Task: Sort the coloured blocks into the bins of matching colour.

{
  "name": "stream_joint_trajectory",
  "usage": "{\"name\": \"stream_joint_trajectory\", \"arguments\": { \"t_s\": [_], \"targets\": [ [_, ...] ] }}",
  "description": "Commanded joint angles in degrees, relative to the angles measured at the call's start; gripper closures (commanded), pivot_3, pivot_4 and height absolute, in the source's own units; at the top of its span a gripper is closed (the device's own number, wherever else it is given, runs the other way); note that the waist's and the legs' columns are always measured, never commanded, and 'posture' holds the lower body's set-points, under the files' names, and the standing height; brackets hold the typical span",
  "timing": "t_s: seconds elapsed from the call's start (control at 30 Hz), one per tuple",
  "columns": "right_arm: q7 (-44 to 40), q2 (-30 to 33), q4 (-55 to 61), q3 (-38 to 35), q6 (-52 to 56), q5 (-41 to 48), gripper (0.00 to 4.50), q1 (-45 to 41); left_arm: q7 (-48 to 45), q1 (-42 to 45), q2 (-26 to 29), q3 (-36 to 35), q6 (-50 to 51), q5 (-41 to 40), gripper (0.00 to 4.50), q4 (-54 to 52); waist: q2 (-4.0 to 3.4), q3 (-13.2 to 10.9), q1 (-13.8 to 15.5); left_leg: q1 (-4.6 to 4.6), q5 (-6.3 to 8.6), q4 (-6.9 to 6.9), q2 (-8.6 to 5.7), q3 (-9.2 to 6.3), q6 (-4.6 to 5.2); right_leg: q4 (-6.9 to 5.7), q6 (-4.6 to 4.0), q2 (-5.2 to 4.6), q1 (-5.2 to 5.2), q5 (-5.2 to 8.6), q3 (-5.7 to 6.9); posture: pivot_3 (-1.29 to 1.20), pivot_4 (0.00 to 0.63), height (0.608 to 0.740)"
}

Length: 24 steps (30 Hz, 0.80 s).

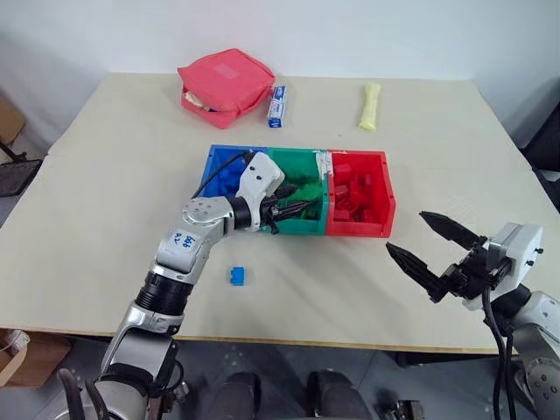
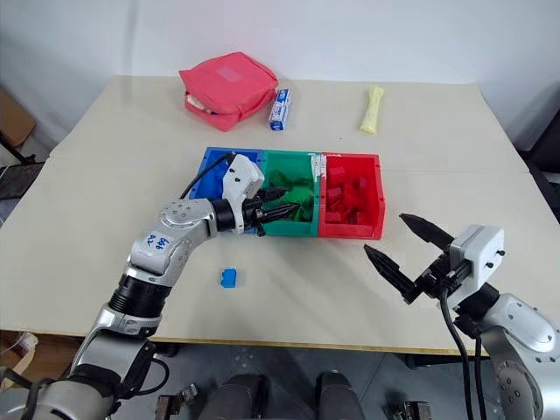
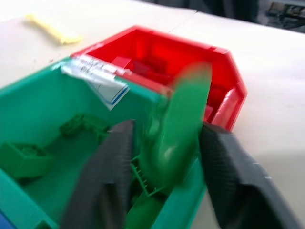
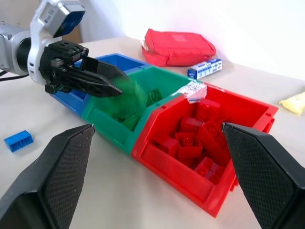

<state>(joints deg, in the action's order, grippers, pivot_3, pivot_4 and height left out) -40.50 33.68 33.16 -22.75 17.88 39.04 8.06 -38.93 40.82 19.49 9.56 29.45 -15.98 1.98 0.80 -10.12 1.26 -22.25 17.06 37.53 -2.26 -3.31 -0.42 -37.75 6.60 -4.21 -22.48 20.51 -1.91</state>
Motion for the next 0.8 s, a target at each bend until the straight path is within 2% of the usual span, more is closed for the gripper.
{"name": "stream_joint_trajectory", "arguments": {
  "t_s": [0.03,0.13,0.23,0.33,0.5,0.6,0.7,0.8],
  "targets": [
    [-1.2,0.7,0.7,0.6,-0.8,0.4,0.0,-0.9,-0.8,-2.3,3.6,-3.5,-2.3,0.1,1.09,-4.2,-0.01,0.0,-0.2,0.01,0.0,0.0,0.01,0.0,0.0,0.0,0.0,0.01,0.0,0.0,-0.01,0.0,0.15,0.74],
    [-2.8,1.2,-0.5,1.9,-0.6,0.5,0.0,-2.5,-1.8,-5.5,7.5,-7.2,-3.3,-0.4,0.21,-5.1,-0.01,0.0,-0.4,0.04,-0.01,-0.03,0.03,0.0,-0.01,-0.02,0.0,0.02,0.0,0.0,-0.02,0.0,0.15,0.74],
    [-5.7,2.4,-2.1,4.0,-0.6,0.4,0.0,-4.5,-7.0,-10.8,12.1,-12.4,-6.3,-3.8,0.21,-6.2,-0.01,0.0,-0.8,0.04,0.0,-0.04,0.03,0.01,-0.01,-0.01,0.0,0.01,-0.01,0.0,-0.03,0.0,0.15,0.74],
    [-9.8,4.1,-3.6,7.4,-1.0,-0.5,0.0,-6.6,-13.1,-17.0,17.1,-18.9,-15.4,-5.1,0.21,-4.2,-0.01,0.0,-1.1,0.05,0.0,-0.1,0.04,0.0,-0.01,0.04,-0.01,-0.03,-0.01,0.0,0.0,0.0,0.15,0.74],
    [-14.9,6.3,-7.0,12.4,-1.5,-3.2,0.0,-10.2,-17.6,-23.8,23.3,-28.6,-16.3,-9.5,0.09,-1.0,-0.01,0.0,-1.3,0.05,0.01,-0.14,0.02,-0.02,0.01,0.11,-0.01,-0.13,0.02,0.0,0.02,0.0,0.15,0.74],
    [-17.9,6.4,-9.3,15.5,-2.9,-4.7,0.0,-13.3,-21.4,-29.1,27.8,-32.2,-19.7,-8.2,0.09,3.1,-0.01,0.0,-1.4,0.05,0.03,-0.15,0.02,-0.03,0.04,0.15,-0.01,-0.15,0.02,0.0,0.03,0.0,0.15,0.74],
    [-18.9,6.2,-10.1,16.6,-3.3,-5.4,0.0,-14.5,-24.4,-32.5,30.4,-32.5,-18.7,-9.1,0.09,3.7,-0.02,0.0,-1.3,0.07,0.03,-0.24,0.03,-0.03,0.05,0.18,-0.02,-0.16,0.0,0.01,0.03,0.0,0.15,0.74],
    [-19.3,6.3,-10.5,16.3,-3.1,-5.3,0.0,-14.9,-26.4,-34.3,30.7,-30.5,-18.8,-9.3,0.09,0.3,-0.01,0.0,-1.1,0.04,0.06,-0.26,0.0,-0.07,0.09,0.24,-0.02,-0.24,0.03,0.01,0.06,0.0,0.15,0.74]
  ]
}}
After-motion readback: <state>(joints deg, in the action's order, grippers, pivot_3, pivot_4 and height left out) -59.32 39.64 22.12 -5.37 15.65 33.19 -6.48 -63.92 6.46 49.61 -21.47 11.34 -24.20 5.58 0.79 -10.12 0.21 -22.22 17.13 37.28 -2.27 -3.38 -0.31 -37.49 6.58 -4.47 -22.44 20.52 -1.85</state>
